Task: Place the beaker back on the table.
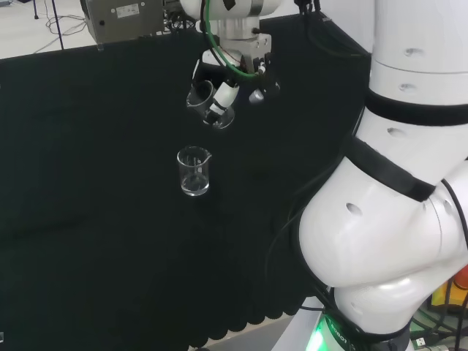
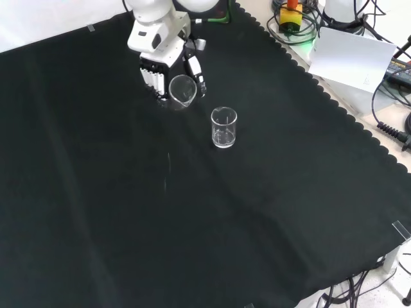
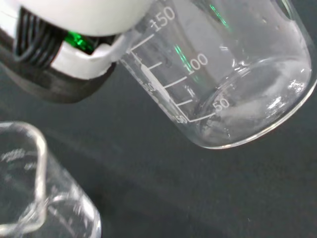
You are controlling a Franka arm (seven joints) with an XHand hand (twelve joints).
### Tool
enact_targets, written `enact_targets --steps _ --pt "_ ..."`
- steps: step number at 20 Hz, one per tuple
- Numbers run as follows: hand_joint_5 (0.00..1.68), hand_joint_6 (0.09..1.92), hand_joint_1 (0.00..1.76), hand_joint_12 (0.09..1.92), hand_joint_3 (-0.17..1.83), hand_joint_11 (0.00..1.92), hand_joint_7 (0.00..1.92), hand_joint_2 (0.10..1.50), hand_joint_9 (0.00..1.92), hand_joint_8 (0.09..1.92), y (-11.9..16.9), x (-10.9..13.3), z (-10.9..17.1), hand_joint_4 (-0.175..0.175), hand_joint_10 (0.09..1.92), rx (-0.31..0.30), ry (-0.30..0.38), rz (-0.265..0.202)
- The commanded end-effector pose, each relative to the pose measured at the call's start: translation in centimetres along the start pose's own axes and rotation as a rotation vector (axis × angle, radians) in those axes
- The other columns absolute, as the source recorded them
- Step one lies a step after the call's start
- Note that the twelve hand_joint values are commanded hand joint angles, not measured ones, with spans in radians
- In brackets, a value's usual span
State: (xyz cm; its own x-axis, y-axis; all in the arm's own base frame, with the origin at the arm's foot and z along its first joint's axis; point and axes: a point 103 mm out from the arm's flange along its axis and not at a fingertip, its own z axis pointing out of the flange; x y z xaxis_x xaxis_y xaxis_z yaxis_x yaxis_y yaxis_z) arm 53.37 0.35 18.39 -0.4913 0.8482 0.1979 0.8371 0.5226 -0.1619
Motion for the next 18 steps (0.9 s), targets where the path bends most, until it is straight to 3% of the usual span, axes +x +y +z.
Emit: enact_targets --steps 1,7,10,18 --pt "1.2 0.79 1.3 0.69 0.69 1.36 1.25 0.66 1.55 0.77 2.7 -4.0 2.8 -0.175 0.37 -0.092 0.157 -0.025" --pt "1.19 0.79 1.3 0.69 0.67 1.35 1.24 0.68 1.53 0.77 3.9 -5.9 4.6 -0.175 0.37 -0.138 0.217 -0.014" --pt "1.21 0.76 1.31 0.69 0.83 1.35 1.36 0.57 1.53 0.73 4.3 -6.7 5.6 -0.115 0.38 -0.148 0.249 -0.014" --pt "1.22 0.75 1.31 0.69 0.87 1.34 1.38 0.54 1.51 0.72 4.4 -8.4 7.4 -0.094 0.39 -0.184 0.284 0.002"
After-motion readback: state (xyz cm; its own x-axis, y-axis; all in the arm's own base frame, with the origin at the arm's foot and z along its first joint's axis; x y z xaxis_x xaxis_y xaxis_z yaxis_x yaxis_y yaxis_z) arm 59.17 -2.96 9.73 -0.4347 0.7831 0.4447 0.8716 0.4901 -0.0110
